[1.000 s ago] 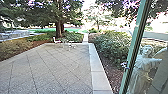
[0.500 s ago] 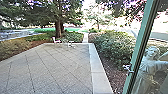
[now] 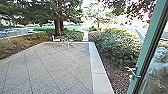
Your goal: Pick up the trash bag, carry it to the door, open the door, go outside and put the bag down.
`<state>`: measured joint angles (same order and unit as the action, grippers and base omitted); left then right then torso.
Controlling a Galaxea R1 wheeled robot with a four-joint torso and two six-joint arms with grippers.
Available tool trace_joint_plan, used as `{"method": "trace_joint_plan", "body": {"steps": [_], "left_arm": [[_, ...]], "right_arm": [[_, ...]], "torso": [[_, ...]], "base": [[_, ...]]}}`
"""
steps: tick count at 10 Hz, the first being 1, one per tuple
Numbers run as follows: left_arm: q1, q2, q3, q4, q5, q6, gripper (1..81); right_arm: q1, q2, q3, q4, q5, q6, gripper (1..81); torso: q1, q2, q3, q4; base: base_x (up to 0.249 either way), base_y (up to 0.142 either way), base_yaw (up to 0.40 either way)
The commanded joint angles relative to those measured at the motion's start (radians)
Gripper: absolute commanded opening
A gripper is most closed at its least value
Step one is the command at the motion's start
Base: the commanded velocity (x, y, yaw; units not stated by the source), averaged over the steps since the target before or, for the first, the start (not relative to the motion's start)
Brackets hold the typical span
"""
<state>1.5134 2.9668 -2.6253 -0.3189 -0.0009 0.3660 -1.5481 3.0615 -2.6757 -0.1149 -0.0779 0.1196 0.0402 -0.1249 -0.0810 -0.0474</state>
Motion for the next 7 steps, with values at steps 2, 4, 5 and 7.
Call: {"method": "trace_joint_plan", "body": {"steps": [2, 4, 5, 7], "left_arm": [[-0.048, -0.006, 0.004, 0.004, 0.058, 0.005, 1.0], [-0.048, -0.006, 0.004, 0.004, 0.058, 0.005, 1.0], [-0.048, -0.006, 0.004, 0.004, 0.058, 0.005, 1.0], [-0.048, -0.009, 0.004, 0.004, 0.058, 0.005, 1.0]], "right_arm": [[0.047, 0.021, 0.021, -0.008, -0.059, -0.006, 81.1], [0.048, 0.021, 0.021, -0.008, -0.059, -0.006, 81.1], [0.047, 0.021, 0.021, -0.008, -0.059, -0.006, 81.1], [0.047, 0.021, 0.021, -0.008, -0.059, -0.006, 81.1]], "torso": [[0.000, 0.000, 0.000, 0.000], [0.002, 0.001, 0.000, 0.000], [0.002, 0.001, 0.000, 0.000], [0.000, 0.000, 0.000, 0.000]], "base": [[0.114, 0.000, 0.000], [0.113, 0.000, 0.000], [0.113, 0.000, 0.000], [0.113, 0.000, 0.000]]}}
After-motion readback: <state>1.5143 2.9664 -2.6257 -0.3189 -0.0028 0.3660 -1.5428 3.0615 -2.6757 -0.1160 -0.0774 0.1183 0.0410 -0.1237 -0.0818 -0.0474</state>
